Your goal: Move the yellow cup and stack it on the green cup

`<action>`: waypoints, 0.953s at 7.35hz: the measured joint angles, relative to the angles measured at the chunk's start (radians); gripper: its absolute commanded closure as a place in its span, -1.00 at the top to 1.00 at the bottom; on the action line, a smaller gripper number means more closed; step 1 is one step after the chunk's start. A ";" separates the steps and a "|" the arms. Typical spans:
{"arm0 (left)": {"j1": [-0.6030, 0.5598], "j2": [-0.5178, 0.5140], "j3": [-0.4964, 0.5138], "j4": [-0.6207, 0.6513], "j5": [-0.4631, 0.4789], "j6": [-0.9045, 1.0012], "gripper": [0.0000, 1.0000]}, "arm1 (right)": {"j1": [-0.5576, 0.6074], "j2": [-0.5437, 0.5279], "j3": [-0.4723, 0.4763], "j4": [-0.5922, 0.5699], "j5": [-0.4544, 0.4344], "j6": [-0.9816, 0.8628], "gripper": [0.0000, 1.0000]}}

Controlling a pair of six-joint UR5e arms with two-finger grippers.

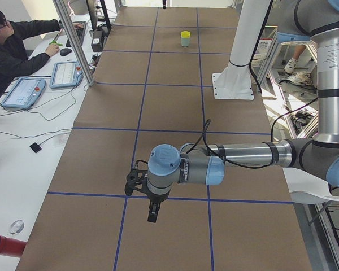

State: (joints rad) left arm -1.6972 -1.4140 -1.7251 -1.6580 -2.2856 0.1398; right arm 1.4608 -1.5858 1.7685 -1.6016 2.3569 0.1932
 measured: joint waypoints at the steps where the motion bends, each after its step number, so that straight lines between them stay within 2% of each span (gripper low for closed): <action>1: 0.012 0.002 -0.054 0.063 0.000 -0.023 1.00 | 0.012 0.010 -0.002 -0.039 0.009 -0.034 0.99; 3: 0.020 0.011 -0.091 0.107 -0.001 -0.035 1.00 | 0.029 0.008 -0.025 -0.065 0.018 -0.086 0.99; 7: 0.059 0.019 -0.098 0.102 -0.002 -0.097 1.00 | 0.070 -0.002 -0.098 -0.065 0.064 -0.203 0.99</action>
State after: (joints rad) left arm -1.6383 -1.3955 -1.8227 -1.5559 -2.2872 0.0428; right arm 1.5307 -1.5873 1.6704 -1.6664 2.4211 -0.0101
